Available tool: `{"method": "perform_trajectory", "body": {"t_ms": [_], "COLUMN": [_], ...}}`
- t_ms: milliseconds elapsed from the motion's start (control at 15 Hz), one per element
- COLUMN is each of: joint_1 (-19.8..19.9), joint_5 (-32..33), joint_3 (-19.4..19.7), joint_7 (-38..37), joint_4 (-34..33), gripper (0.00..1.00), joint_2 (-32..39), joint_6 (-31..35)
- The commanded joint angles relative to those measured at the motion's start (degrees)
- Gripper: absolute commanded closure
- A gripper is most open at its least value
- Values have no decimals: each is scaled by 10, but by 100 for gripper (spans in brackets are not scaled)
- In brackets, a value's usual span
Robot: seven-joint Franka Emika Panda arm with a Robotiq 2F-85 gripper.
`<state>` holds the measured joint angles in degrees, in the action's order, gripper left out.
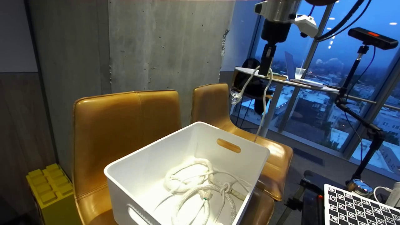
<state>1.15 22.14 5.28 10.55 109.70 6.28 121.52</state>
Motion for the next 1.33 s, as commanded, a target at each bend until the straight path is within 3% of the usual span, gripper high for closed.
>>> {"method": "perform_trajectory", "body": {"t_ms": [0,600,1267], "joint_1": [-27,-105,-117], "joint_5": [3,12,17], "joint_3": [-39,-123,-137], "joint_7": [-31,-84,-86], "joint_4": [21,-98,-107], "gripper": [100,100,100], "joint_2": [-27,-15,-7], "joint_6": [-15,-100,-106]}}
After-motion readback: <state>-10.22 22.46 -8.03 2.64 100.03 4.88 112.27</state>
